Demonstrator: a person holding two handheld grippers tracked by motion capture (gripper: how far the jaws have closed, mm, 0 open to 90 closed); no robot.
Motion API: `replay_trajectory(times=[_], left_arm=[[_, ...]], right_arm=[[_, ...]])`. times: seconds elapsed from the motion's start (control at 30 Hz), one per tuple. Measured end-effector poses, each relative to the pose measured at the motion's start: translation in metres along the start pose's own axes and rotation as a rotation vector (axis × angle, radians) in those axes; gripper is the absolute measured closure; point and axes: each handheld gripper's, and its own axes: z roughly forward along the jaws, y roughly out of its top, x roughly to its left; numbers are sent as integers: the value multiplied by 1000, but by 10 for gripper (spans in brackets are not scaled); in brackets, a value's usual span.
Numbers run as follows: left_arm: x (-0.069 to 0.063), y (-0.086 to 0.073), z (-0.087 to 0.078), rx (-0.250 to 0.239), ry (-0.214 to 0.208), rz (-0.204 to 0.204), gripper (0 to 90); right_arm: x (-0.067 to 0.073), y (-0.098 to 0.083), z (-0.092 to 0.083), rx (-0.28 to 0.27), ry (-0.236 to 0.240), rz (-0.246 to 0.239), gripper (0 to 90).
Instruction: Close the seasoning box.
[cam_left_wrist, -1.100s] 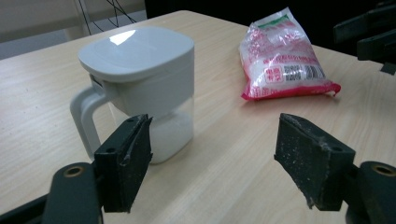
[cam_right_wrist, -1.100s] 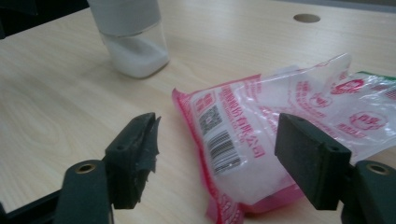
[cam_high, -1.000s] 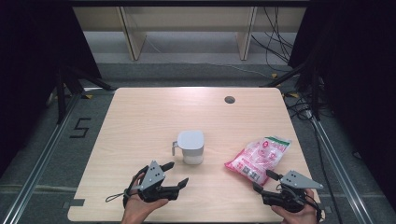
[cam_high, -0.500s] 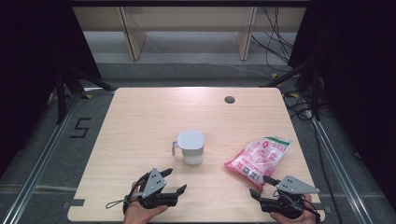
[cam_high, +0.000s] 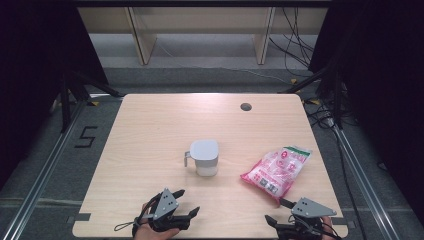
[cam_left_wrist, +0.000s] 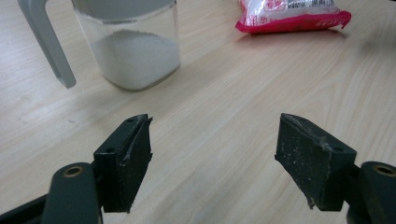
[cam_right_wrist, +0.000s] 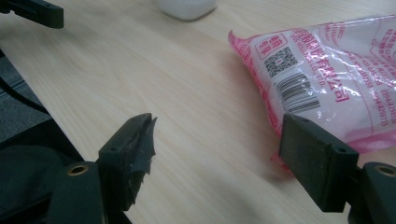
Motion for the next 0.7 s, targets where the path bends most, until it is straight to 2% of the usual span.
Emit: replay_trajectory(times=[0.03, 0.07, 0.1, 0.17, 0.23, 0.27, 0.33, 0.37, 0.4, 0.43, 0.47, 0.5, 0.53, 0.57, 0.6, 0.7], left_arm=[[0, -2, 0, 16, -3, -2, 259], [0, -3, 1, 3, 4, 1, 258], [0, -4, 1, 21, 2, 3, 257], [0, -5, 1, 45, 6, 22, 257], [-2, -7, 2, 37, 4, 18, 256], [-2, -7, 2, 37, 0, 26, 256], [-2, -7, 2, 47, 3, 18, 256], [-2, -7, 2, 48, 12, 32, 256], [-2, -8, 2, 49, 11, 26, 256], [-3, -8, 3, 35, 6, 11, 255], [-2, -9, 3, 51, 4, 14, 255], [-2, -10, 4, 40, -2, -3, 255], [0, -10, 3, 52, 7, 7, 255], [0, -10, 3, 51, 2, -7, 255], [0, -10, 3, 52, 2, -7, 255], [0, -10, 3, 43, -2, -10, 254]], right_arm=[[1, -1, 0, -1, -6, -10, 275], [5, -2, -1, 7, -13, 36, 273], [2, -2, 0, 7, -2, 3, 271], [5, -4, -2, 30, -24, 9, 268], [5, -6, -2, 29, -28, -13, 265], [6, -7, -2, 33, -5, -2, 265], [6, -9, -3, 31, -13, -7, 265], [6, -9, -4, 36, 1, -4, 265], [7, -10, -4, 40, -1, -3, 264], [7, -10, -5, 39, -23, -18, 263], [10, -11, -6, 52, -18, 13, 262], [10, -11, -6, 54, -17, -2, 263], [8, -11, -5, 44, -20, -35, 263], [8, -12, -5, 48, -9, -39, 263], [10, -12, -5, 61, 4, -12, 263], [9, -13, -5, 62, 5, -29, 263]])
